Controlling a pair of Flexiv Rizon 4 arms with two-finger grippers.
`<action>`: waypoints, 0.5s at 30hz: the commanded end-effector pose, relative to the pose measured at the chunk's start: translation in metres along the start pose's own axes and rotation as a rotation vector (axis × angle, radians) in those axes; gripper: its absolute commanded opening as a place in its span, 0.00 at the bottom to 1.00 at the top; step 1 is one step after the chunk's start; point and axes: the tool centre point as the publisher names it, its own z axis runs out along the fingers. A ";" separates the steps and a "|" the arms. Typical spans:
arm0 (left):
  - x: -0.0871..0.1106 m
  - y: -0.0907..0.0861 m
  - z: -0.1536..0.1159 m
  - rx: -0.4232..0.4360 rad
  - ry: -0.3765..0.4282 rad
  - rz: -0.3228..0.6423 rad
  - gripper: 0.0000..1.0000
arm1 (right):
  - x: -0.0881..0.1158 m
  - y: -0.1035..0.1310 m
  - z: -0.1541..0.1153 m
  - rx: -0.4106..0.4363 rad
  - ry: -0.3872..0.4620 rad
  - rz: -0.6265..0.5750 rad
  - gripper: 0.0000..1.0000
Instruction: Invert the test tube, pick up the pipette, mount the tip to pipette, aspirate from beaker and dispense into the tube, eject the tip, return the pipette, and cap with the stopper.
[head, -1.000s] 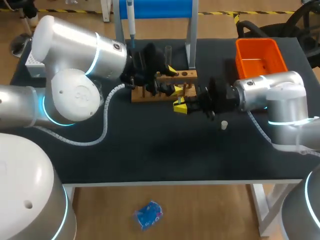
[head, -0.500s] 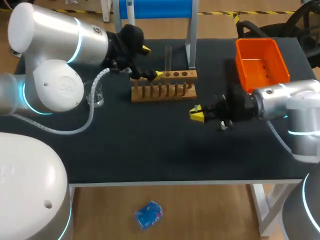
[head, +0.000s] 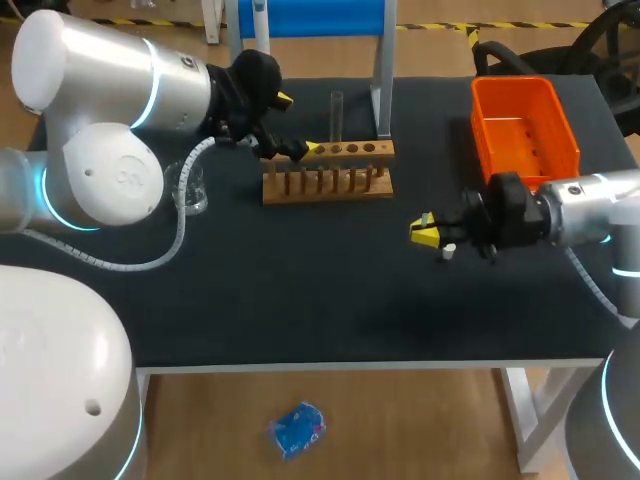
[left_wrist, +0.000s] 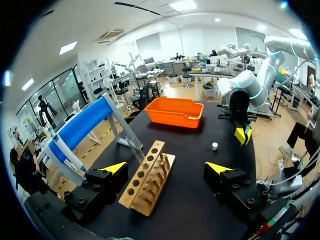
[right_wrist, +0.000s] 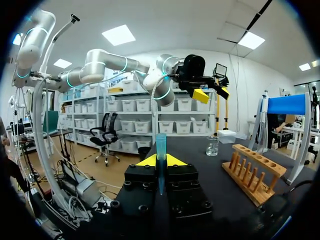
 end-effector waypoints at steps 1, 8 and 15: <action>0.000 0.000 0.000 -0.003 0.001 -0.001 1.00 | 0.000 -0.001 0.000 0.000 0.002 -0.001 0.00; 0.000 0.000 0.000 -0.003 0.001 -0.001 1.00 | 0.000 -0.001 0.000 0.000 0.002 -0.001 0.00; -0.036 0.005 0.007 0.008 -0.193 -0.158 1.00 | 0.000 -0.001 0.000 0.000 0.002 -0.001 0.00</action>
